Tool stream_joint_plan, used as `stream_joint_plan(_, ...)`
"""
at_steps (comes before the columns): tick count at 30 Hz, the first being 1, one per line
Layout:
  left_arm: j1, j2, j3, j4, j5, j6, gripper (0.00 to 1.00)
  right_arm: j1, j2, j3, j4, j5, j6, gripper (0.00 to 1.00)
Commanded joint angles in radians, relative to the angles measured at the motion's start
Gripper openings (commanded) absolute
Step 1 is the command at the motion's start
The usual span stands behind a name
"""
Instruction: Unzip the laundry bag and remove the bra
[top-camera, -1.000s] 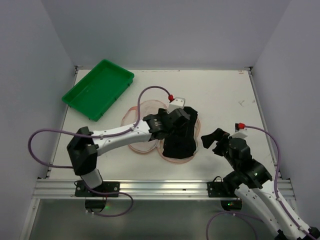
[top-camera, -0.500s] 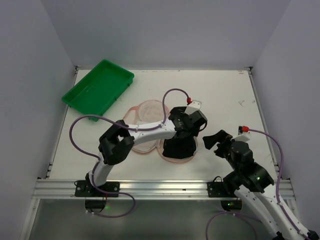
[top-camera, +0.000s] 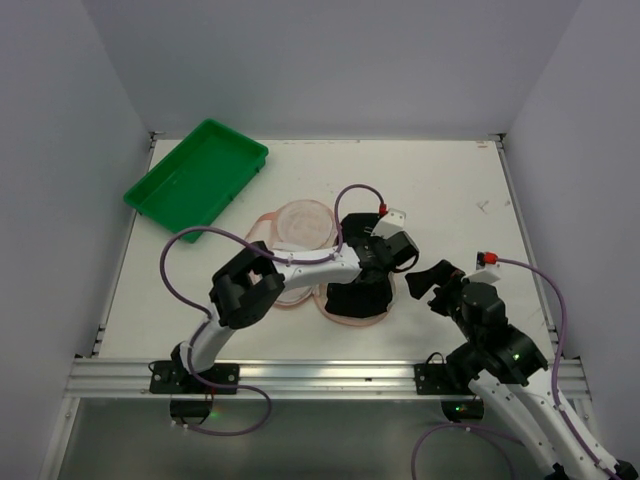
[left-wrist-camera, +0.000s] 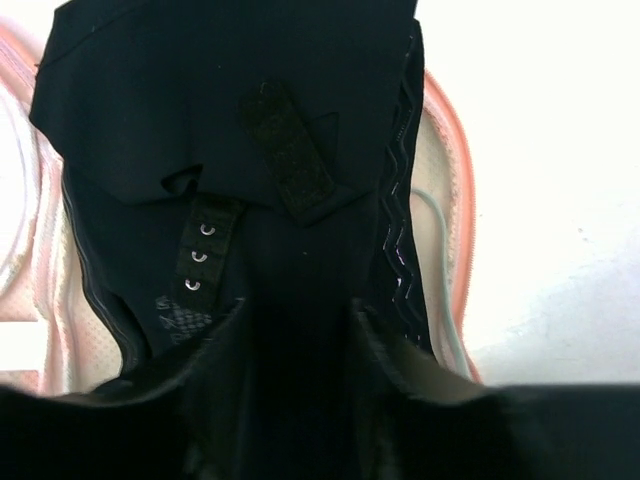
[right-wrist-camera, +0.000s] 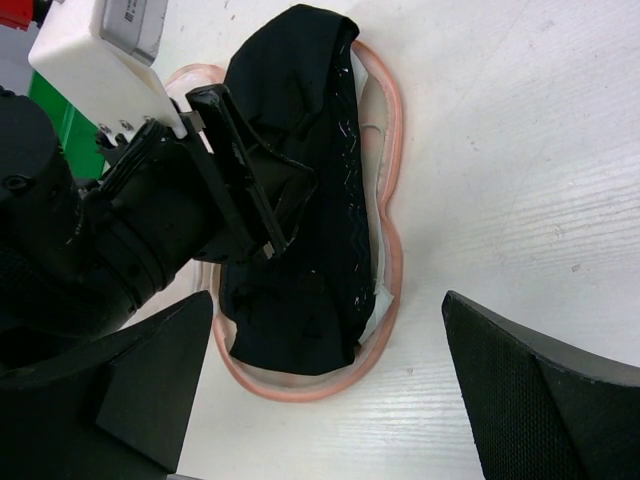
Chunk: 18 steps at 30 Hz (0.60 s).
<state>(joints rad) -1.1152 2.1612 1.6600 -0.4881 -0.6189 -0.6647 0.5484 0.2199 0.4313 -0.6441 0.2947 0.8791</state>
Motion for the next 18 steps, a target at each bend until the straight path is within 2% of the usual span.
stream_joint_plan(1,-0.006,0.022,0.034,0.022,-0.091,0.005,0.43,-0.002,-0.002,-0.003,-0.006,0.026,0.015,0.99)
stream_joint_plan(6,-0.006,0.014,0.023,0.023,-0.084,-0.001,0.25,-0.002,-0.004,-0.005,-0.006,0.027,0.015,0.99)
stream_joint_plan(9,-0.005,0.014,0.021,0.023,-0.077,0.001,0.12,-0.002,-0.007,-0.005,-0.006,0.03,0.015,0.99)
stream_joint_plan(10,-0.006,0.011,0.018,0.022,-0.076,0.001,0.03,-0.002,-0.008,-0.005,-0.006,0.031,0.017,0.99)
stream_joint_plan(11,-0.006,-0.003,0.012,0.022,-0.073,-0.003,0.0,-0.002,-0.01,-0.006,-0.008,0.031,0.017,0.99)
stream_joint_plan(18,-0.005,-0.124,-0.038,0.023,-0.058,-0.01,0.0,-0.002,-0.033,-0.009,-0.006,0.04,0.021,0.99)
